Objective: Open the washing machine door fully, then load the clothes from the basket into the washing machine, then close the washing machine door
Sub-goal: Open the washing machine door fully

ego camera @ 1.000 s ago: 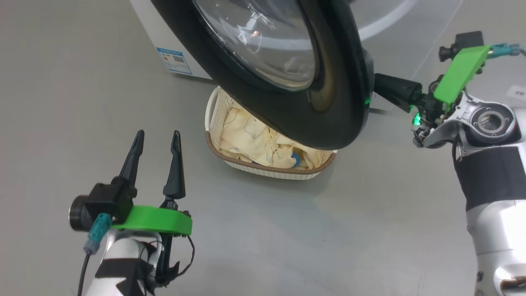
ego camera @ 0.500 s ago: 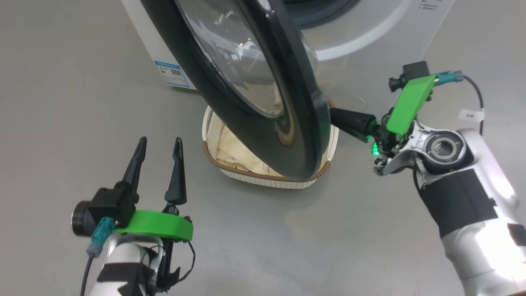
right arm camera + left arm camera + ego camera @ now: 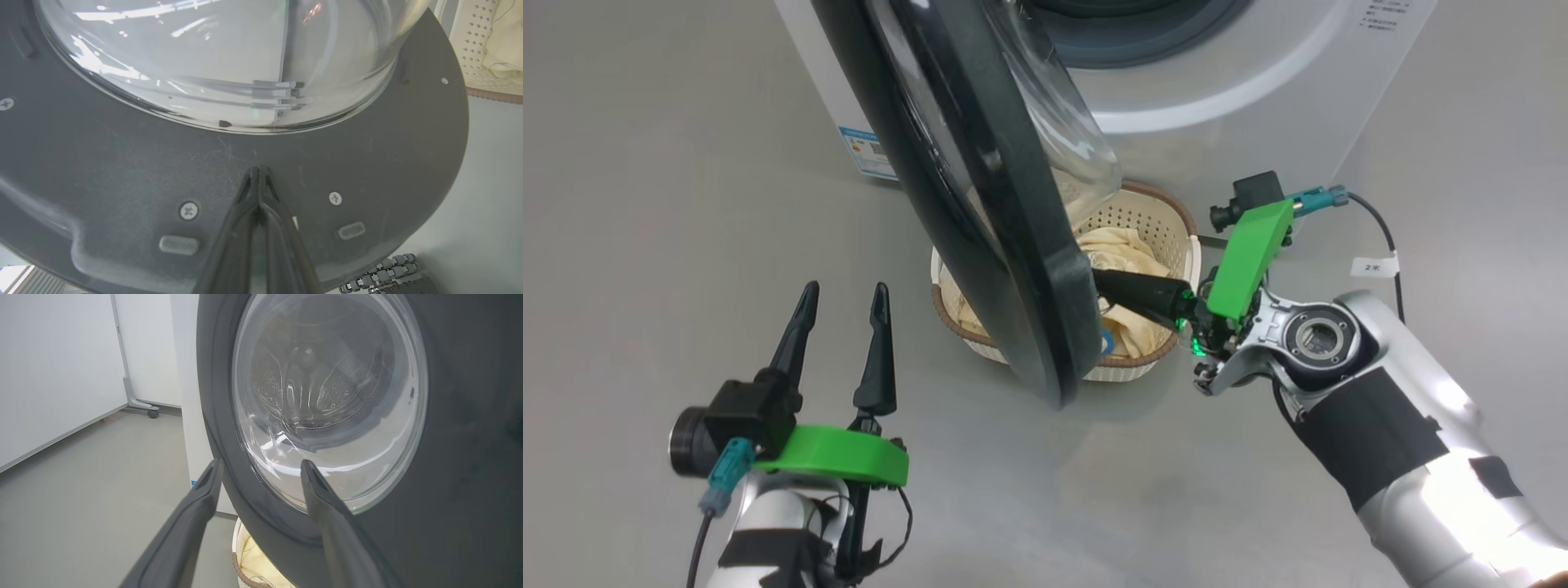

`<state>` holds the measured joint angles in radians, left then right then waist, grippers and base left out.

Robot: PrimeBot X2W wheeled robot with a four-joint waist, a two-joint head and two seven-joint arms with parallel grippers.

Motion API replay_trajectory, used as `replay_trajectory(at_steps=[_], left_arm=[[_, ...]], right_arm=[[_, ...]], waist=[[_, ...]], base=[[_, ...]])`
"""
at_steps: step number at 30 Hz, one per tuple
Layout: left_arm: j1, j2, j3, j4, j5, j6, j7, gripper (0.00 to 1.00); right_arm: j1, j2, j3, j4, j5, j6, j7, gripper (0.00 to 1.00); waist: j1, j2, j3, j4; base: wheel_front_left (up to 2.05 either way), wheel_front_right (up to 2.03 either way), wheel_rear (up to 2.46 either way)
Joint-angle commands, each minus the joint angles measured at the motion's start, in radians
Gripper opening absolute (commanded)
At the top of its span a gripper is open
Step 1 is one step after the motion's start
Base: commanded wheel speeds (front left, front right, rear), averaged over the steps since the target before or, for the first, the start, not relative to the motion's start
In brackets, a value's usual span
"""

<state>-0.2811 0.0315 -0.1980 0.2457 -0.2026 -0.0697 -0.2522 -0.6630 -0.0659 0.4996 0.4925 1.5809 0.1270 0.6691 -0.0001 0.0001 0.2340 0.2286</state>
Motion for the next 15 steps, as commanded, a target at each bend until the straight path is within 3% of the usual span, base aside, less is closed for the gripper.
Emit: replay_trajectory(at_steps=[1, 8, 15], left_arm=[[-0.009, 0.019, 0.029, -0.027, 0.005, 0.000, -0.010, 1.00], [-0.002, 0.019, 0.030, -0.024, 0.005, -0.002, -0.010, 1.00], [0.008, 0.019, 0.047, -0.022, 0.019, -0.006, -0.010, 1.00]], right_arm=[[-0.023, 0.016, 0.021, -0.020, 0.009, 0.004, -0.011, 0.00], [-0.028, 0.016, 0.086, -0.006, 0.061, 0.004, -0.069, 0.00], [-0.034, 0.008, 0.064, -0.012, 0.057, 0.004, -0.138, 0.00]], waist=[[0.0001, -0.0001, -0.002, -0.001], [0.0001, -0.0001, -0.016, -0.010], [0.0001, -0.0001, -0.037, -0.040]], base=[[0.00, 0.00, 0.00], [0.00, 0.00, 0.00], [0.00, 0.00, 0.00]])
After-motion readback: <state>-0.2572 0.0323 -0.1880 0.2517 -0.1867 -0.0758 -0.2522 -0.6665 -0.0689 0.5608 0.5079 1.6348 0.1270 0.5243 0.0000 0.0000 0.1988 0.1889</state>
